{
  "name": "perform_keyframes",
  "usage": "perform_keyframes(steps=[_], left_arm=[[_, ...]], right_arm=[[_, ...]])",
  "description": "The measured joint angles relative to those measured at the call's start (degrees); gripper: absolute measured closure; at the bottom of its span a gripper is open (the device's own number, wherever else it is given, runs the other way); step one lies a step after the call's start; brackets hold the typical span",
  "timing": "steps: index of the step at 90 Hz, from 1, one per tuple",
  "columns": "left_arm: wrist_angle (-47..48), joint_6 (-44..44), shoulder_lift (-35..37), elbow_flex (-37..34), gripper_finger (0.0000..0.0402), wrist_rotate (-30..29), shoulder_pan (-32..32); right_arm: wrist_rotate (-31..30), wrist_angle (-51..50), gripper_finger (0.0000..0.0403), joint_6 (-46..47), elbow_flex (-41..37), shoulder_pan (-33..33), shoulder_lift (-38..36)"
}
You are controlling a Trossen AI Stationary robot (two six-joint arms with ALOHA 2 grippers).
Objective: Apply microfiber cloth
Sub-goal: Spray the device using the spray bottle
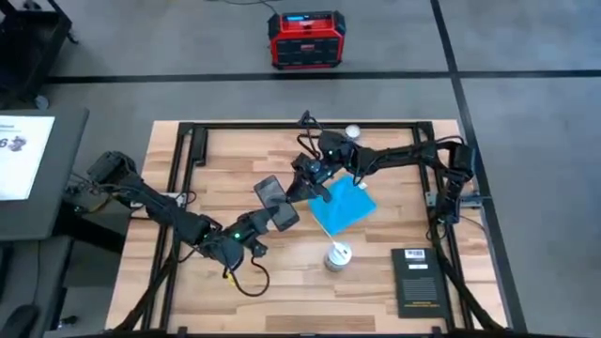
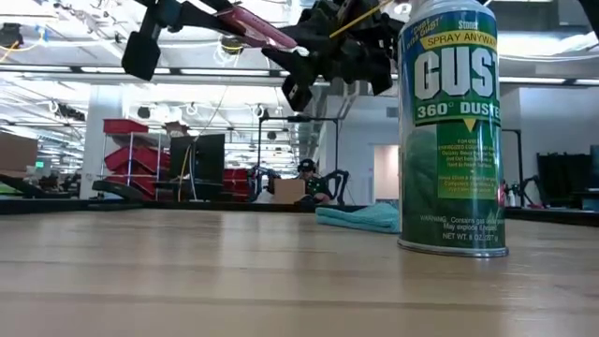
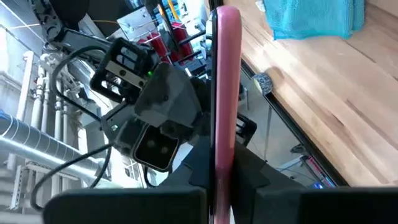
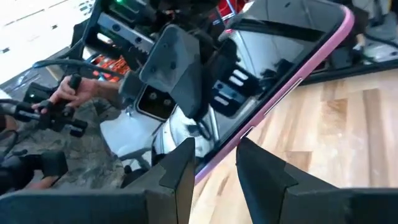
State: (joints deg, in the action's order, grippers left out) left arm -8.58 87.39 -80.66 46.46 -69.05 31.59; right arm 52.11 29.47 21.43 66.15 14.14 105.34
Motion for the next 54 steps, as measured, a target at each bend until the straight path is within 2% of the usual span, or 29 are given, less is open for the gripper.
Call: perform_keyframes(steps=[33,45,54], left_arm=[[-0.04,-0.28,-0.02,0.0,0.0399,0.05,-0.03],[-0.04,-0.43,-0.02,0.0,0.0399,0.07,-0.04],[-0.29,-0.29,-0.02,0.0,0.0399,0.22,-0.11]], right_arm=[[-0.29,-0.03,0.0298,-0.29,0.0,-1.26,0.01],[-0.56,0.01,0.0272,-0.76,0.0,-1.42,0.02],[-3.55,0.32,0.0246,-2.69,0.0,-2.21,0.02]])
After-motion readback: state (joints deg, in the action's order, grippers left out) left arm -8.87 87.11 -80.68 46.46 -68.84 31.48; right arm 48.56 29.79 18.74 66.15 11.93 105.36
